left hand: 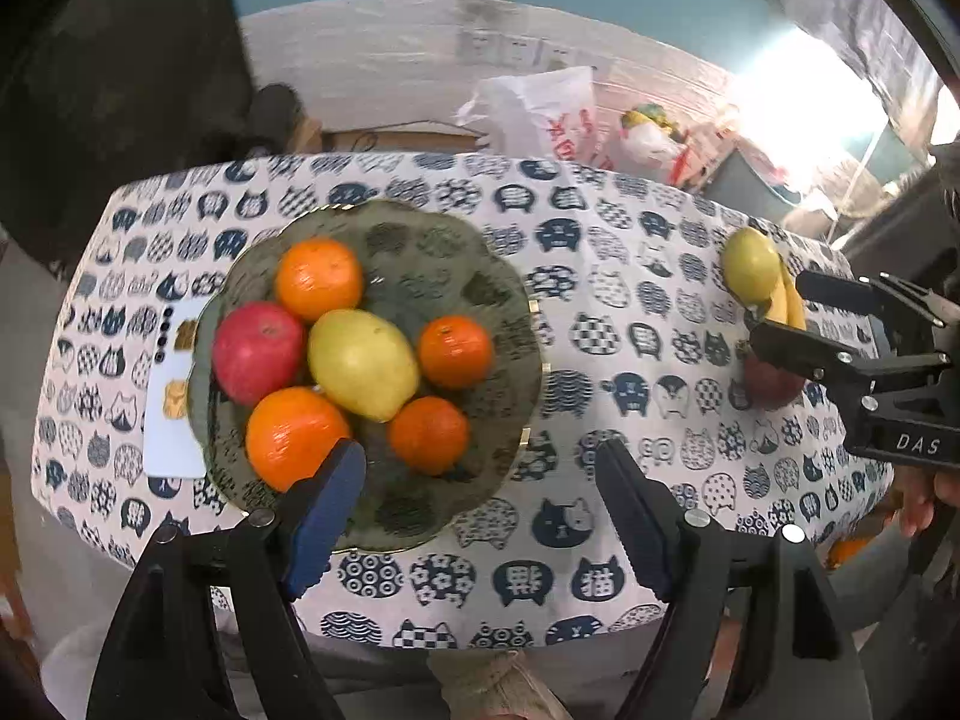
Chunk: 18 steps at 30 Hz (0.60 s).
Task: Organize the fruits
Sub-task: 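Move both grippers back toward the pear, bananas and red apple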
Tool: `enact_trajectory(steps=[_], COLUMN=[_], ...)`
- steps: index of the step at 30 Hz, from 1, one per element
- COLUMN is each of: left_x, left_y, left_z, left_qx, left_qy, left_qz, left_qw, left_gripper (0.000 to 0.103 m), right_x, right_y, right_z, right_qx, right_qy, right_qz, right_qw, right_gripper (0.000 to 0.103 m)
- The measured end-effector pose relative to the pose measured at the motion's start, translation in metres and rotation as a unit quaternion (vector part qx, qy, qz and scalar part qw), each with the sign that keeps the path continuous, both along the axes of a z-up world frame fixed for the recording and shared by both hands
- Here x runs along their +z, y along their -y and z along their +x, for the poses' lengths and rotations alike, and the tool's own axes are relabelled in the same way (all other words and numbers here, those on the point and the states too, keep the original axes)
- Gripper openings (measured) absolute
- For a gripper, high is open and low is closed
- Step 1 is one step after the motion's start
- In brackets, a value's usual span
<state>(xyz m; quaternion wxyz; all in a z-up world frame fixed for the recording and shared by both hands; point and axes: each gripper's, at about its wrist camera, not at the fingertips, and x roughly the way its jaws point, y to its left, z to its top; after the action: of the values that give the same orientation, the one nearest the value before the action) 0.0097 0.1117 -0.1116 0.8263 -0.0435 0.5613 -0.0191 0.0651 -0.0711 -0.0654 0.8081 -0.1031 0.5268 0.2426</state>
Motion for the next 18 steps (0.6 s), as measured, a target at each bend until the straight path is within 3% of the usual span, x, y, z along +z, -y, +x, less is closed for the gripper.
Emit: enact_trajectory(steps=[18], left_x=[0.012], left_y=[0.089], left_z=[0.013], left_qx=[-0.097], left_qy=[0.015], left_qz=[0.032], left_qw=[0.9947], left_gripper=[0.086], right_x=[0.005], right_y=[0.09], right_z=[-0.014], right_qx=[-0.056], right_qy=[0.002], right_qz=[-0.006], right_qw=[0.998], right_gripper=[0.08])
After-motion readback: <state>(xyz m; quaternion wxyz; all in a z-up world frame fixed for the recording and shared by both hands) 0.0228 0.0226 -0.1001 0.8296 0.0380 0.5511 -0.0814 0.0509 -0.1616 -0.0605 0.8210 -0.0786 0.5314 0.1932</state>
